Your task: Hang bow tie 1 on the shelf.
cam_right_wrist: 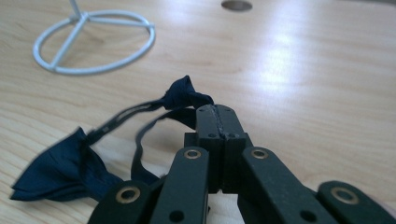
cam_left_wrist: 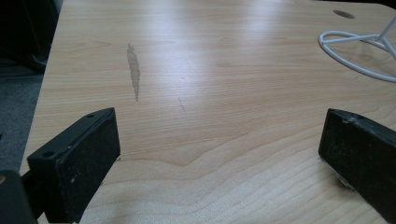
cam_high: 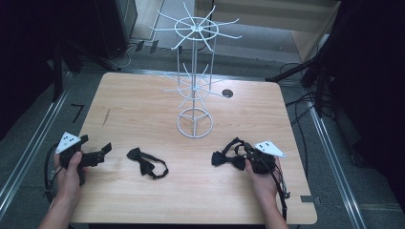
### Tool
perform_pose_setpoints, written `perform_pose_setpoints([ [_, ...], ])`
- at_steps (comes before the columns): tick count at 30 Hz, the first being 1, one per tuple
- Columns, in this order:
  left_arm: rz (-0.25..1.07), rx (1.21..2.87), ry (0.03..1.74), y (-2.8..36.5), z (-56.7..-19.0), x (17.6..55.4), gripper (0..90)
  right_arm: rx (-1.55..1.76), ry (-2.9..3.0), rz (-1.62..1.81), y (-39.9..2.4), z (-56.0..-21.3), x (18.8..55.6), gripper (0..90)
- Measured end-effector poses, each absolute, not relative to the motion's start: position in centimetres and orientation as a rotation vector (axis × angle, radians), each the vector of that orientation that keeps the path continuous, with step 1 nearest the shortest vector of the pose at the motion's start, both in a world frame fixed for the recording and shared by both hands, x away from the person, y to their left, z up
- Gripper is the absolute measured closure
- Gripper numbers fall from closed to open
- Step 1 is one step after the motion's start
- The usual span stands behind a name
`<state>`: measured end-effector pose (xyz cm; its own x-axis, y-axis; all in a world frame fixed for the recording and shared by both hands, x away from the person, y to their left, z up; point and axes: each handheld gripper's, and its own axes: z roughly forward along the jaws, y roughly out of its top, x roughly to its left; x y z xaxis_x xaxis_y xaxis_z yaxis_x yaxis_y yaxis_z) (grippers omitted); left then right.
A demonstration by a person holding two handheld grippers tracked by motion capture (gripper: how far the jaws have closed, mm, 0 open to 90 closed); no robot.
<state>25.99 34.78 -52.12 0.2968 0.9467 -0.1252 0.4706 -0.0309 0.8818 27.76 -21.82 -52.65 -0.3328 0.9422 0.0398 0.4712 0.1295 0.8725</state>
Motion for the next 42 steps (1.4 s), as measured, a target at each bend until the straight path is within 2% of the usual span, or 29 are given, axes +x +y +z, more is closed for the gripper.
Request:
perform_pose_setpoints([
  [9,0.653,1.641,1.322,34.9,-52.1,26.0,0.0,1.257,1.836,1.175,-20.6,-51.2,26.9,90.0],
  [22,0.641,1.644,1.332,34.8,-52.1,26.1,0.0,1.154,1.783,1.328,-19.0,-46.7,26.3,90.0],
  [42,0.647,1.642,1.334,34.8,-52.1,26.0,0.0,1.026,1.789,1.351,-17.5,-43.5,26.1,90.0],
])
